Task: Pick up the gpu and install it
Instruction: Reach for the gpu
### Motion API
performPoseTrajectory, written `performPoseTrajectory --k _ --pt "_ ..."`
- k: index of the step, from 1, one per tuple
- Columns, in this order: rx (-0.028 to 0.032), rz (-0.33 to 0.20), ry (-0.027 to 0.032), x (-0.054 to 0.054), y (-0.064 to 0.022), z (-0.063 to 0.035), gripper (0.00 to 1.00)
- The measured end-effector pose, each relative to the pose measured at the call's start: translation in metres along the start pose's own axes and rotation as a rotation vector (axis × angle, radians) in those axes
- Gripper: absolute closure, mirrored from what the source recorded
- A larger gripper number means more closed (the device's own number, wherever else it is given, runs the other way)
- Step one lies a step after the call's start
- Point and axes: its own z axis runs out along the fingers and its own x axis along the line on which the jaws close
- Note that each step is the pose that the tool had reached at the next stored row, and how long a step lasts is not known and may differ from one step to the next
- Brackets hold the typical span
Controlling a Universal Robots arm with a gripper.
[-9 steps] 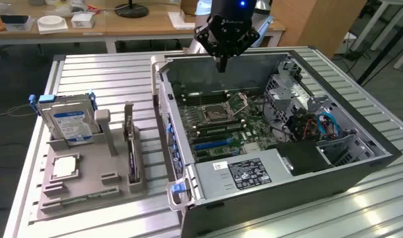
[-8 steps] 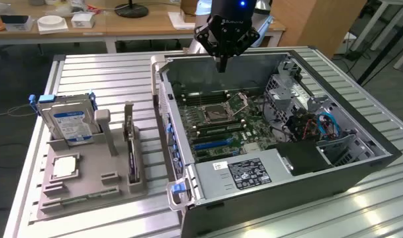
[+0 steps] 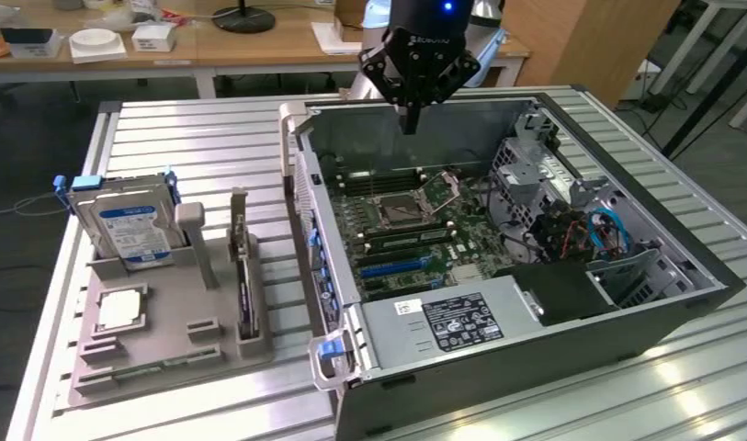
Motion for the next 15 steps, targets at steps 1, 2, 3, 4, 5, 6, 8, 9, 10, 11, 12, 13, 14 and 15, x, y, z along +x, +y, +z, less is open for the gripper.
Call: performPoseTrajectory --k 1,2,3,4,5,6,8,9,10,11,12,13,14,15 --pt "0.0000 0.000 -0.0001 0.001 0.0000 0.0000 0.89" --pt "0.0002 0.000 0.0000 0.001 -0.0001 -0.0001 0.89" --pt "0.0002 0.000 0.0000 0.002 -0.0001 -0.0001 0.89" --pt "0.0001 0.000 0.0000 0.002 -0.0001 -0.0001 0.89" --pt "0.0002 0.000 0.0000 0.003 -0.0002 -0.0001 0.89" --pt "0.0001 0.000 0.0000 0.003 -0.0002 -0.0001 0.89" --pt "0.0001 0.000 0.0000 0.005 -0.0004 -0.0002 0.89" --pt "0.0002 0.000 0.0000 0.006 -0.0004 -0.0002 0.89" --pt "0.0002 0.000 0.0000 0.007 -0.0005 -0.0002 0.89" --pt "0.0001 0.000 -0.0001 0.007 -0.0005 -0.0002 0.89" --pt "0.0002 0.000 0.0000 0.008 -0.0006 -0.0003 0.89" --pt "0.0002 0.000 0.0000 0.009 -0.0007 -0.0003 0.89" --pt "0.0002 0.000 0.0000 0.010 -0.0008 -0.0004 0.89" --pt "0.0002 0.000 -0.0001 0.012 -0.0008 -0.0004 0.89"
